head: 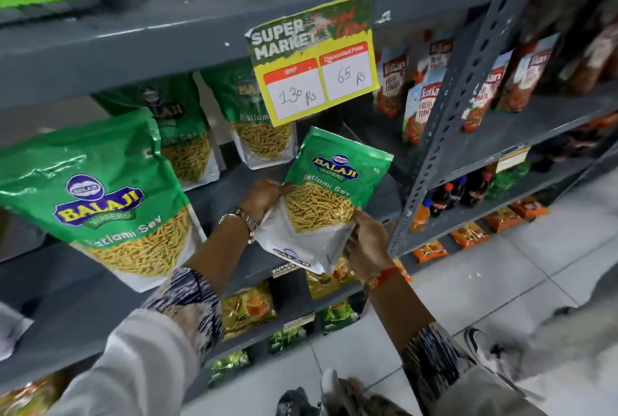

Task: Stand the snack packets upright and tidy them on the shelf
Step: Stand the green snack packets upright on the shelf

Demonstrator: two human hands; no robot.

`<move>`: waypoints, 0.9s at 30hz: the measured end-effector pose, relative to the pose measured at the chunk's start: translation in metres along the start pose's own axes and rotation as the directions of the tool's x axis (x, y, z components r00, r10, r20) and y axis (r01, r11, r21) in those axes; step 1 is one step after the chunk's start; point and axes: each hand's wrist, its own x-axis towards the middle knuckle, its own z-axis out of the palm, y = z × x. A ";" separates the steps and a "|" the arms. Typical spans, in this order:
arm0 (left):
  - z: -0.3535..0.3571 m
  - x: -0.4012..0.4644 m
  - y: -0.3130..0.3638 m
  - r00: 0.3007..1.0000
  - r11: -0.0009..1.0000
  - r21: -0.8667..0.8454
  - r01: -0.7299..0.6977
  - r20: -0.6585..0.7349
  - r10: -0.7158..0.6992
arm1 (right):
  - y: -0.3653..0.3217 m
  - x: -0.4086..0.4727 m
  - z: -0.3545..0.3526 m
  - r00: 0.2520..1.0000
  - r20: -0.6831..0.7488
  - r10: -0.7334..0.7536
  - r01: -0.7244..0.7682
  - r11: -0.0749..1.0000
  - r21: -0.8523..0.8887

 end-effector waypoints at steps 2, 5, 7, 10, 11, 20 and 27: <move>-0.005 -0.012 -0.006 0.999 0.987 -0.155 0.029 -0.024 -0.034 | -0.003 -0.004 -0.002 0.999 0.002 0.033 -0.033 0.999 -0.008; -0.009 -0.036 -0.018 0.994 0.945 -0.317 0.077 -0.050 -0.097 | -0.006 -0.013 0.000 0.999 0.027 0.031 -0.031 1.000 0.005; -0.010 -0.051 -0.025 0.994 0.909 -0.414 0.046 -0.071 -0.083 | -0.007 -0.019 0.001 0.996 0.086 0.001 -0.001 1.000 -0.005; -0.018 -0.072 -0.036 0.993 0.870 -0.493 -0.008 -0.103 -0.049 | -0.013 -0.031 0.004 0.981 0.184 -0.065 0.073 0.997 -0.037; -0.019 -0.076 -0.037 0.993 0.854 -0.520 -0.016 -0.107 -0.046 | -0.017 -0.032 0.004 0.977 0.199 -0.082 0.091 0.995 -0.035; -0.042 -0.110 -0.059 0.995 0.788 -0.609 -0.095 -0.085 0.054 | -0.011 -0.046 -0.002 0.920 0.353 -0.168 0.205 0.976 -0.068; -0.042 -0.100 -0.043 0.975 0.799 -0.560 -0.217 -0.087 0.204 | -0.028 -0.033 0.024 0.859 0.405 -0.312 0.331 0.943 0.027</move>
